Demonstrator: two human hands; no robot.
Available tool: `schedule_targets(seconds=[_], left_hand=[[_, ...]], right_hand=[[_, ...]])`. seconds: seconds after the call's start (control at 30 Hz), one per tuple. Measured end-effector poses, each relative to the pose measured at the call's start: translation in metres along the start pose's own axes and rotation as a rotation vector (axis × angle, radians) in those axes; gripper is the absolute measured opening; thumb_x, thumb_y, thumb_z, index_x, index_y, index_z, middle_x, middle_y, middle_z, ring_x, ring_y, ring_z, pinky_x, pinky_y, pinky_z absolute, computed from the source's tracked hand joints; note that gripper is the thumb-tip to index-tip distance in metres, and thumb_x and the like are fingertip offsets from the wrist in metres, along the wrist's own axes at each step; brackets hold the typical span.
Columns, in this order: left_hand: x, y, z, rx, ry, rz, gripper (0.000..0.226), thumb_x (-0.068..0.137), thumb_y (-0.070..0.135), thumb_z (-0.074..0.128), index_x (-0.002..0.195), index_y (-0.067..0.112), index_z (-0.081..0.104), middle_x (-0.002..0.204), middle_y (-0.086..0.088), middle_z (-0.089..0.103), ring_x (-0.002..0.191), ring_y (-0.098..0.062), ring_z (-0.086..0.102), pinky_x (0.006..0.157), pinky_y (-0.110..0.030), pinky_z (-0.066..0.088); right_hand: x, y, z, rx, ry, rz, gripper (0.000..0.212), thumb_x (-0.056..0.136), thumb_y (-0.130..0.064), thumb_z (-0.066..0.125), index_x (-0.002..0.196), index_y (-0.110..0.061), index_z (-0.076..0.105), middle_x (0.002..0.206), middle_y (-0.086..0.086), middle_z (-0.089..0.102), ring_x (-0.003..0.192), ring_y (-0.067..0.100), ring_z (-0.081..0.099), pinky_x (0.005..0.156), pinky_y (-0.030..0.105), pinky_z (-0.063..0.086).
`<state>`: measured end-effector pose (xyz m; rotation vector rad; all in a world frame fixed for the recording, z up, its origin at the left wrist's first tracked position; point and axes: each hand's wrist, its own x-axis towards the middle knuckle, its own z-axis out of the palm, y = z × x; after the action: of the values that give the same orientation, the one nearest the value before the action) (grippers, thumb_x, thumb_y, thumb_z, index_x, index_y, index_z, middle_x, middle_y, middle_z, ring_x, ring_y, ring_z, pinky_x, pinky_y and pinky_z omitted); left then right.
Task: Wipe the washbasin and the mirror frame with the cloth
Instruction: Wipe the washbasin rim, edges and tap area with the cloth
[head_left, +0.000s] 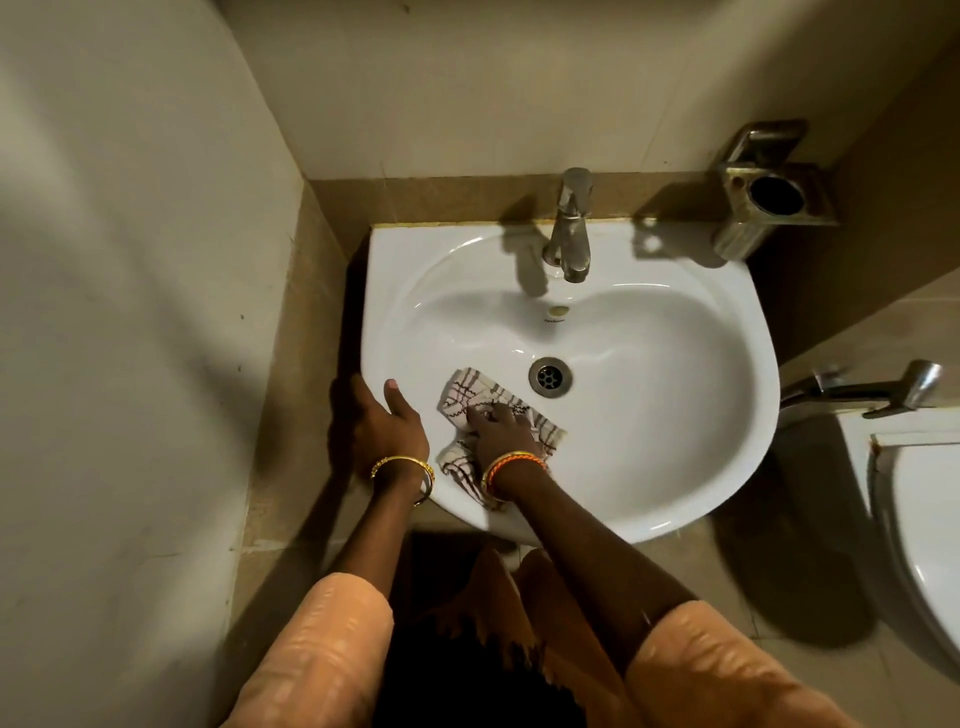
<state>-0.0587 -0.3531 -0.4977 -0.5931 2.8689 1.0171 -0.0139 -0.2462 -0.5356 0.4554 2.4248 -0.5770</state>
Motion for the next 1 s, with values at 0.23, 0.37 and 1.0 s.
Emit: schedule_targets(seconds=[0.23,0.37,1.0], left_hand=[[-0.001,-0.001,0.001,0.011,-0.010,-0.016,0.053,0.099,0.039,0.035,0.146,0.016,0.028,0.137,-0.021,0.051,0.120,-0.044,0.051,0.092,-0.045,0.041],[0.007,-0.013,0.009,0.000,0.012,0.002,0.053,0.097,0.043,0.035,0.144,0.018,0.030,0.136,-0.022,0.052,0.119,-0.046,0.051,0.095,-0.049,0.041],[0.023,-0.032,0.025,0.025,0.046,0.075,0.065,0.085,0.060,0.023,0.136,0.021,0.032,0.139,-0.017,0.051,0.115,-0.047,0.053,0.095,-0.055,0.043]], right_hand=[[-0.014,0.112,-0.028,-0.293,0.153,0.279,0.052,0.098,-0.039,0.035,0.148,-0.034,0.021,0.161,0.002,0.005,0.147,0.034,-0.002,0.111,0.066,0.004],[0.009,0.186,-0.079,-0.431,0.482,0.220,0.050,0.097,-0.025,0.020,0.143,-0.031,0.038,0.159,0.009,0.015,0.146,0.039,0.002,0.112,0.065,0.000],[0.034,0.041,0.002,0.095,0.264,-0.020,0.055,0.096,-0.029,0.039,0.146,-0.042,0.021,0.161,0.000,0.004,0.147,0.029,-0.002,0.114,0.061,-0.002]])
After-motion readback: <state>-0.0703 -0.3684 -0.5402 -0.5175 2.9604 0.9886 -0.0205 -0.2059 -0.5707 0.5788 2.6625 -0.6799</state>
